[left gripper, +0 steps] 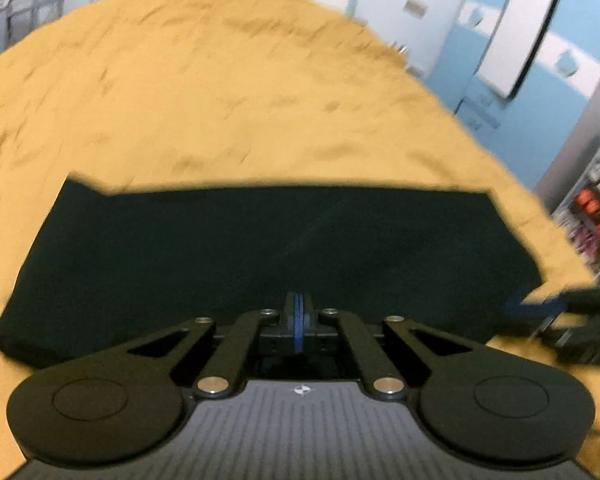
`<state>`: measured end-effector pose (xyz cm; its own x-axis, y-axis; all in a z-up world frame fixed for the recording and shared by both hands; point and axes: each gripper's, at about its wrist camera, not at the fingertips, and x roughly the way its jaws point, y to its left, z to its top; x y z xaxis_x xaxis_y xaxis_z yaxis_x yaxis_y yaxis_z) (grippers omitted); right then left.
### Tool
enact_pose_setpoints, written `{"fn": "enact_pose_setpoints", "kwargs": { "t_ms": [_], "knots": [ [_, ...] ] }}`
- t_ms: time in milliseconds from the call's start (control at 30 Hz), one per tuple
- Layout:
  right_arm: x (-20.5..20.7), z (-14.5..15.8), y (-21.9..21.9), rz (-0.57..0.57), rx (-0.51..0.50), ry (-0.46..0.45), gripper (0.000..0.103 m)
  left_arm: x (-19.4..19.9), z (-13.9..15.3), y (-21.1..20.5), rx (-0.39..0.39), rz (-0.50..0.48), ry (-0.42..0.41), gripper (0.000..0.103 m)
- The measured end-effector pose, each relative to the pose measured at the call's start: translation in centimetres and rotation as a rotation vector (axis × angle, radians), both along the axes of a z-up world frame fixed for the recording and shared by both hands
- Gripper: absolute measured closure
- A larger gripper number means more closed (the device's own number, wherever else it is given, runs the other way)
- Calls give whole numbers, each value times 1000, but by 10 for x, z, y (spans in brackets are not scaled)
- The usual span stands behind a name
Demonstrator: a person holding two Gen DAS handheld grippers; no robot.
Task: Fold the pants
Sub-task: 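Fold the bunched leg onto the pants and open both tools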
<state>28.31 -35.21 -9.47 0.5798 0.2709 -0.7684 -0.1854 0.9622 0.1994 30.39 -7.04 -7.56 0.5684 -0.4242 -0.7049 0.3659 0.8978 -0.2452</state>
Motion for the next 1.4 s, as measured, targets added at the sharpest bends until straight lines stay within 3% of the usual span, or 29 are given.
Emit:
{"fn": "enact_pose_setpoints", "kwargs": {
  "t_ms": [100, 233, 267, 333, 400, 433, 533, 667, 733, 767, 800, 867, 1000, 1167, 1233, 1300, 1400],
  "knots": [
    [-7, -3, -1, -14, 19, 0, 74, 5, 22, -19, -50, -71, -25, 103],
    [-11, -5, 0, -26, 44, 6, 74, 16, 40, -47, -10, -139, -58, 102],
    [-13, -4, 0, -23, 52, 3, 74, 18, 43, -48, -1, -132, -53, 98],
    [-15, -2, 2, -10, 63, -3, 74, 22, 40, -41, 16, -98, -31, 79],
    [-15, -3, 3, -1, 66, -7, 74, 23, 28, -27, 59, -54, -21, 39],
    [-15, -4, 3, 1, 72, -6, 74, 23, 21, -22, 93, -36, -26, 37],
    [-13, -6, 3, -2, 90, -2, 73, 23, -7, -8, 220, 4, 1, 38],
    [-11, -8, 4, -6, 88, -3, 73, 19, -39, 3, 284, 30, 47, 39],
    [-10, -8, 5, -15, 85, -5, 74, 14, -43, 1, 266, 14, 50, 63],
    [-9, -9, 5, -20, 82, -6, 74, 13, -43, -1, 244, 4, 55, 86],
    [-8, -9, 6, -23, 79, -6, 74, 13, -41, -2, 229, -8, 54, 101],
    [-7, -10, 6, -26, 73, -4, 74, 10, -32, -10, 210, -29, 15, 101],
    [-6, -11, 7, -27, 66, 5, 74, 10, 1, -25, 63, -90, -30, 101],
    [-5, -11, 8, -26, 73, 4, 74, 30, 21, -62, -67, -194, 22, 101],
    [-5, -11, 8, -30, 77, 3, 74, 37, 20, -74, -81, -226, 51, 94],
    [-5, -11, 5, -34, 89, 2, 74, 40, 19, -78, -87, -214, 50, 76],
    [-7, -10, 2, -39, 131, 3, 74, 39, 16, -69, -111, -183, 53, 76]
  ]
}}
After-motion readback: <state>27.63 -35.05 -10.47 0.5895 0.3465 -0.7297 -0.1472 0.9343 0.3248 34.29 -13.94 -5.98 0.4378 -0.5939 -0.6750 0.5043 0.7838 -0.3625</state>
